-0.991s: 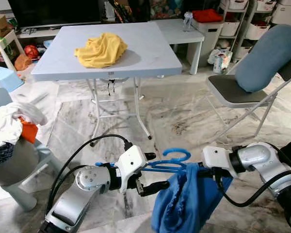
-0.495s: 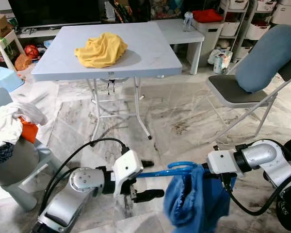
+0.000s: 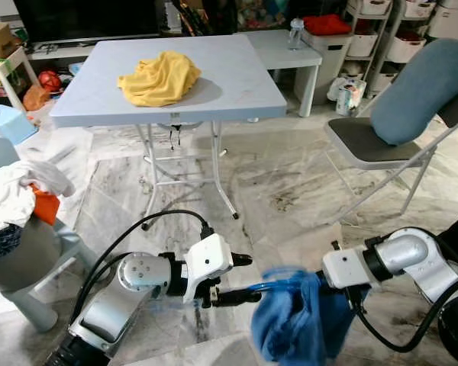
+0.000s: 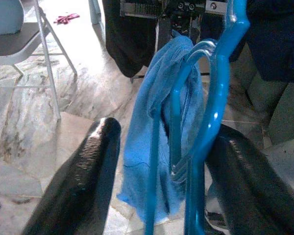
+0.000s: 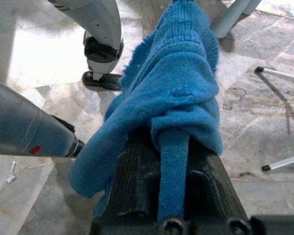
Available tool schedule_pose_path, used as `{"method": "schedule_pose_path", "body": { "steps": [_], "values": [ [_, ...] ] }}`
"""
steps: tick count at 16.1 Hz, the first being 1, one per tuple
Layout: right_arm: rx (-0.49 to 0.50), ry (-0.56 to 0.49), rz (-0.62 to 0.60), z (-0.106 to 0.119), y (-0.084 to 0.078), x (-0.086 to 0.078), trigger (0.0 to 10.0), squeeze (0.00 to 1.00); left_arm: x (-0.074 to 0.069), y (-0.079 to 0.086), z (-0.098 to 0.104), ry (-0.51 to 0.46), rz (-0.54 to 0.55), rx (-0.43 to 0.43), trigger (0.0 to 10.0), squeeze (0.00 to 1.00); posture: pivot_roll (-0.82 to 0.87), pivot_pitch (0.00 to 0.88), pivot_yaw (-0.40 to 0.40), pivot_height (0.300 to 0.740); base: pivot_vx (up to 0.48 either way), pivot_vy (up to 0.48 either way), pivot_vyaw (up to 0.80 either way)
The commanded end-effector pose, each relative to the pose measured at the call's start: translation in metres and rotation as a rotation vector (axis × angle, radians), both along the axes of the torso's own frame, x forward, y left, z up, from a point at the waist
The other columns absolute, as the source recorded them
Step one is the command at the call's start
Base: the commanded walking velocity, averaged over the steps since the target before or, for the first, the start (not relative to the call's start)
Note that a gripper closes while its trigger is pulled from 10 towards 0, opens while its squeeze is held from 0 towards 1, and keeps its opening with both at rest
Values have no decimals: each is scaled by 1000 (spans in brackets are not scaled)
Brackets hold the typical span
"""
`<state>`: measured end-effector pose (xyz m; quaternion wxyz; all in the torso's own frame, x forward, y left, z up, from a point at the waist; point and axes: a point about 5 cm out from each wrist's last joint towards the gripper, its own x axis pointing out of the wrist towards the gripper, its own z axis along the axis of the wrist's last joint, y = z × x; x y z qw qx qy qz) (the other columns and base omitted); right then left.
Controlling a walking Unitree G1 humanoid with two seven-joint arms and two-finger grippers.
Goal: Hang hanger
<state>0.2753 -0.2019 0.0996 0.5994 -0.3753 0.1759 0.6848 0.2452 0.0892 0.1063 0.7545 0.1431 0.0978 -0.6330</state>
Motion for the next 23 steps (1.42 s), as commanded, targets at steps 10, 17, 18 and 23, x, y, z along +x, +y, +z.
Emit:
{"method": "schedule_pose_path", "body": {
  "steps": [10, 17, 18, 23],
  "values": [
    [-9, -41, 34, 6, 10, 7, 10000, 0, -3, -2, -11, 15, -78, 76, 10000, 0, -90, 0, -2, 740, 0, 0, 0],
    [-11, -39, 15, 6, 10, 8, 10000, 0, -4, -4, -15, 38, -90, 81, 10000, 820, -97, 0, 0, 740, 0, 0, 0],
    [-12, -40, 13, 6, 9, 9, 10000, 0, -5, -4, -16, 61, -105, 82, 784, 0, -97, 0, 0, 740, 0, 0, 0],
    [-18, -55, 0, 7, 8, 12, 10000, 0, -8, 0, -20, 94, -132, 125, 0, 0, -93, 0, 2, 740, 0, 0, 0]
  ]
}}
